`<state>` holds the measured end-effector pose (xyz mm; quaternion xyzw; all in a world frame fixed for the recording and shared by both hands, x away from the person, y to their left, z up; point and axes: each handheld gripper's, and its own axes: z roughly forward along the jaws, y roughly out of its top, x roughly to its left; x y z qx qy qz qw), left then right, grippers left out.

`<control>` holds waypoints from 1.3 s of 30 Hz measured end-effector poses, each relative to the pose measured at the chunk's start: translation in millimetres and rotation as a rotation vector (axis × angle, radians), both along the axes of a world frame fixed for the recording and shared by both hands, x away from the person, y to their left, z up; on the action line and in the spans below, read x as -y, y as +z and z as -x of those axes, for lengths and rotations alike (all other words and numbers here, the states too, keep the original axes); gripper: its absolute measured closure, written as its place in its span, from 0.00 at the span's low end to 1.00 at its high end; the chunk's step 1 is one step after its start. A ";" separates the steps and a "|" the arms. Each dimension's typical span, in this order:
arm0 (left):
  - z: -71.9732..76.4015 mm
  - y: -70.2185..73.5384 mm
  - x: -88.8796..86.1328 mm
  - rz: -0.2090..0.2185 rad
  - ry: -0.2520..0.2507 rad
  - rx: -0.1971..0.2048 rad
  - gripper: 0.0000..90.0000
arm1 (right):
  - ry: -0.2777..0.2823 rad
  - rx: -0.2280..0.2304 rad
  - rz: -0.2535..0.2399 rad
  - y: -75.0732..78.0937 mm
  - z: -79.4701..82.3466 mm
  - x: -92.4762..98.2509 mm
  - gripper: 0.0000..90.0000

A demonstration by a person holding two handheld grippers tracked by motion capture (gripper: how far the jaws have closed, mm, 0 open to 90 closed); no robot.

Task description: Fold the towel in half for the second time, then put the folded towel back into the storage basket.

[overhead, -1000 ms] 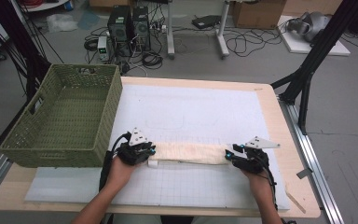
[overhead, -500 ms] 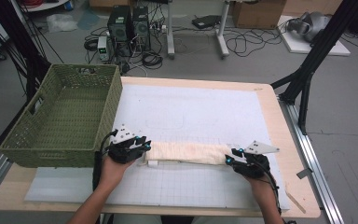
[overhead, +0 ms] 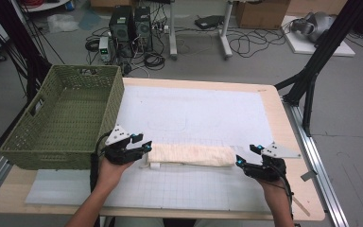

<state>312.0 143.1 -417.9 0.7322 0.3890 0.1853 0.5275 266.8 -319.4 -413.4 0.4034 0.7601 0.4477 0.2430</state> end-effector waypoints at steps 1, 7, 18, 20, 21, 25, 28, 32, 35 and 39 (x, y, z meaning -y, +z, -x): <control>-0.4 0.9 -0.1 0.006 0.001 -0.002 0.37 | -0.013 -0.001 0.002 -0.1 1.1 1.8 0.29; -1.0 2.0 -0.7 0.016 0.006 0.009 0.24 | -0.085 0.015 -0.010 0.6 2.2 11.6 0.13; -0.9 3.4 1.8 0.026 -0.021 0.030 0.24 | -0.089 0.015 -0.021 -0.8 -1.9 20.4 0.13; -0.2 3.7 1.3 0.027 -0.026 0.029 0.24 | -0.092 0.014 -0.047 0.3 -1.4 20.6 0.13; 0.2 3.5 1.4 0.032 -0.026 0.032 0.24 | -0.091 0.024 -0.048 1.0 -0.8 20.5 0.13; 0.3 2.5 0.8 0.032 -0.028 0.040 0.24 | -0.091 0.032 -0.066 3.4 0.3 19.9 0.13; -0.2 2.3 0.0 0.033 -0.027 0.042 0.24 | -0.089 0.032 -0.059 2.4 -0.9 20.0 0.13; 1.0 1.8 -1.2 0.039 -0.041 0.044 0.24 | -0.090 0.037 -0.061 2.4 -1.2 20.7 0.13; 1.0 1.4 -1.4 0.044 -0.039 0.043 0.24 | -0.089 0.034 -0.069 2.6 -1.4 19.7 0.13; 0.4 0.2 -1.2 0.041 -0.041 0.035 0.24 | -0.079 0.024 -0.064 1.4 -2.7 16.9 0.13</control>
